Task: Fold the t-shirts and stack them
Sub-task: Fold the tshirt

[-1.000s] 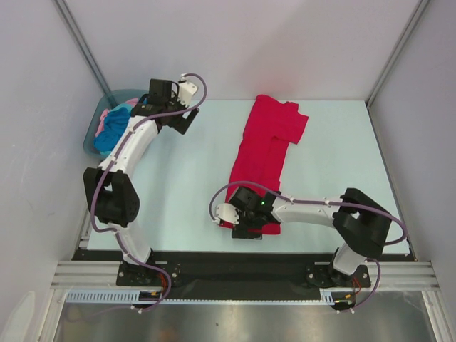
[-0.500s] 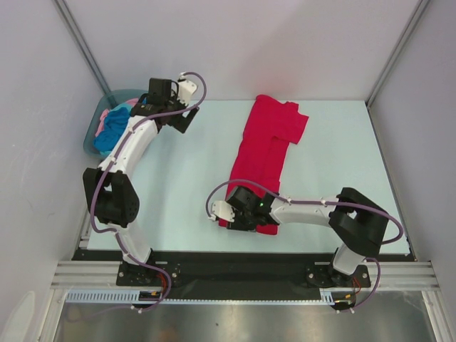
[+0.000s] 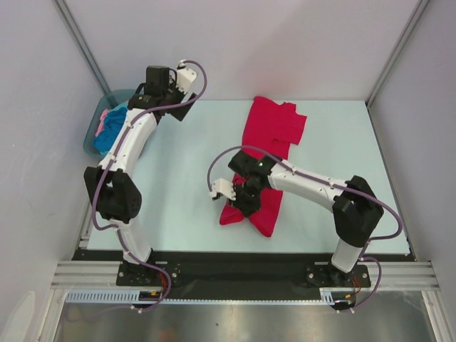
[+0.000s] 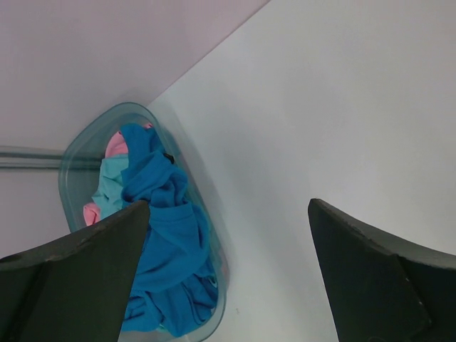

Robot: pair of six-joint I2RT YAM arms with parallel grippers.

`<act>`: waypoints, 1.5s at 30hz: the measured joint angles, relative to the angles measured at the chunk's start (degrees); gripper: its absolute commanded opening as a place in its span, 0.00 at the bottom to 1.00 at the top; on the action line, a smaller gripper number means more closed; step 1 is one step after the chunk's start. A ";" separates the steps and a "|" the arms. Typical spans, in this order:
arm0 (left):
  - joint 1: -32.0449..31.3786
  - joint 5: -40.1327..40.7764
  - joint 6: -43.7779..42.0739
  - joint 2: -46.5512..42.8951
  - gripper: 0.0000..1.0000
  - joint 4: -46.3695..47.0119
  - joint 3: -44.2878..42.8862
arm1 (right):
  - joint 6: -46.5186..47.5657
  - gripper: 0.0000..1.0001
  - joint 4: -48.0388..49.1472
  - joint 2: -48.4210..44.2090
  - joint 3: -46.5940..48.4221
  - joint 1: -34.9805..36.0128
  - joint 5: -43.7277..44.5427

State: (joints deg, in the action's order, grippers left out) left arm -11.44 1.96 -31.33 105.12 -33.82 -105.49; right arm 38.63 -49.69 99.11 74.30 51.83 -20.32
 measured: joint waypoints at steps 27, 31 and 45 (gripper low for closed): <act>0.00 1.95 -5.20 7.08 1.00 -4.07 -12.98 | 15.47 0.00 -22.32 8.09 18.01 -9.55 -5.22; 0.00 1.97 -5.20 7.39 1.00 -4.13 -13.31 | 16.06 0.00 -18.47 9.68 18.34 -12.68 -0.85; 0.00 1.99 -5.20 12.35 1.00 -5.35 -19.19 | 22.43 0.00 -13.31 18.21 29.97 -19.08 6.99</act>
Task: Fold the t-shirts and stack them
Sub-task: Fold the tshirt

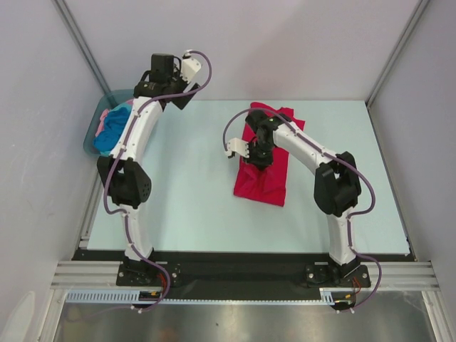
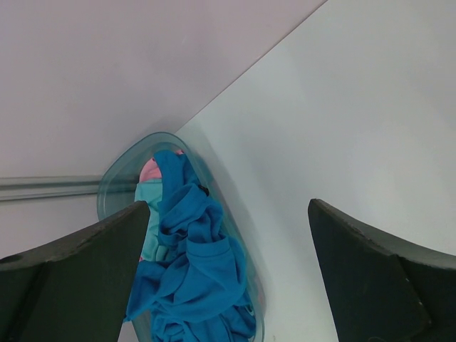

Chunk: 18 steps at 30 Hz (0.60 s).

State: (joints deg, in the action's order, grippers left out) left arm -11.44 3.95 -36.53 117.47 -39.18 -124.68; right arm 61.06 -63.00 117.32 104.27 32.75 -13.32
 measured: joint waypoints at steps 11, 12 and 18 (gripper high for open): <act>0.00 0.42 -0.09 2.25 1.00 -0.81 -1.95 | 3.15 0.00 1.03 6.32 7.67 -3.04 2.69; 0.00 0.42 -0.13 2.54 1.00 -0.85 -2.21 | 3.34 0.00 1.01 6.73 8.33 -3.10 2.82; 0.00 0.42 -0.61 3.30 1.00 -0.87 -2.43 | 4.17 0.00 1.31 9.25 12.33 -3.48 3.21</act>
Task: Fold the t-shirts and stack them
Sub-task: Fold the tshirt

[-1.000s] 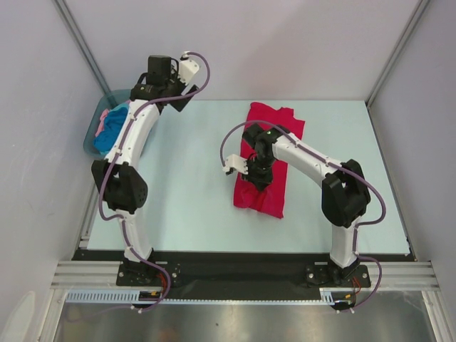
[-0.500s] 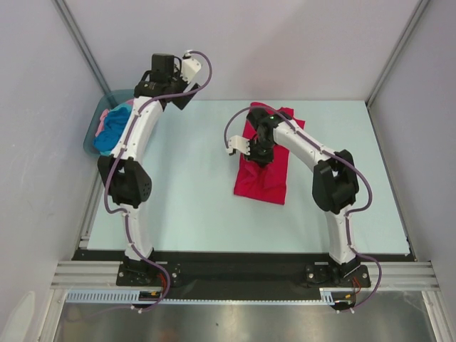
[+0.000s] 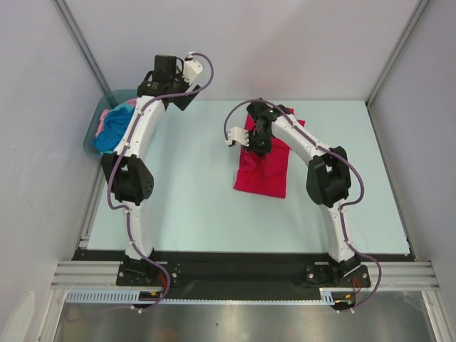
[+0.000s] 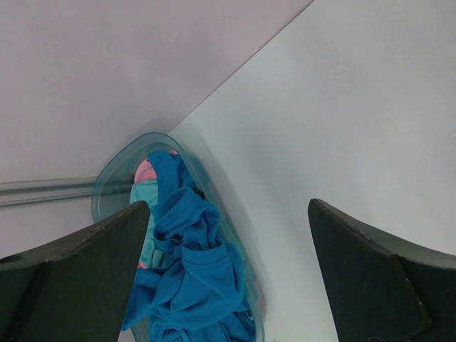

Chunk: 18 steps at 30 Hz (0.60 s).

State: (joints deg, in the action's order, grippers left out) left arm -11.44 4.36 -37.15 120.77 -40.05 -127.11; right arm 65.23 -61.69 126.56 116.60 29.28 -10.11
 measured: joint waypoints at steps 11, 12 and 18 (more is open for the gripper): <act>0.02 0.02 0.02 0.11 1.00 0.00 -0.22 | 0.37 0.00 0.98 3.32 2.08 -1.44 0.70; 0.02 0.02 0.04 0.11 1.00 0.02 -0.22 | 0.37 0.00 1.14 3.56 2.10 -1.62 0.83; 0.02 0.00 0.15 0.20 1.00 0.02 -0.22 | 0.35 0.00 2.34 4.87 3.34 -2.67 1.79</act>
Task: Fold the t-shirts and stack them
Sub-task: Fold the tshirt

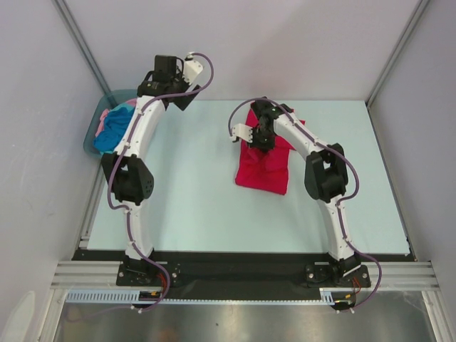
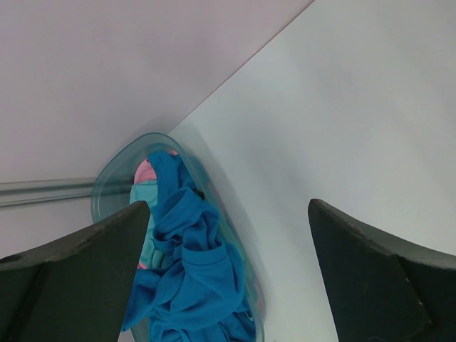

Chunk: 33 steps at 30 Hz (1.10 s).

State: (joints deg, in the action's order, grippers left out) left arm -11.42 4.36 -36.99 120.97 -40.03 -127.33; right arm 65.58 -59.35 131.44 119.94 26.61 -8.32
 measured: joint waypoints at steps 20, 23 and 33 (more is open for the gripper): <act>0.00 -0.61 1.62 1.01 1.00 0.00 0.00 | -6.99 0.81 23.15 -0.68 -1.97 0.72 10.95; 0.00 -0.68 1.73 1.42 1.00 -0.02 0.02 | -8.44 0.16 22.12 -3.28 -1.95 1.46 9.86; 0.00 -1.55 2.47 2.27 1.00 -0.02 0.00 | -11.45 0.00 14.29 -14.64 -15.56 2.80 2.71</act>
State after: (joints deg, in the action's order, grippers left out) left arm -11.42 2.81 -34.52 123.24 -40.05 -127.33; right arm 54.13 -45.06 116.79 104.38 29.41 -5.61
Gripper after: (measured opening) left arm 0.996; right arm 0.009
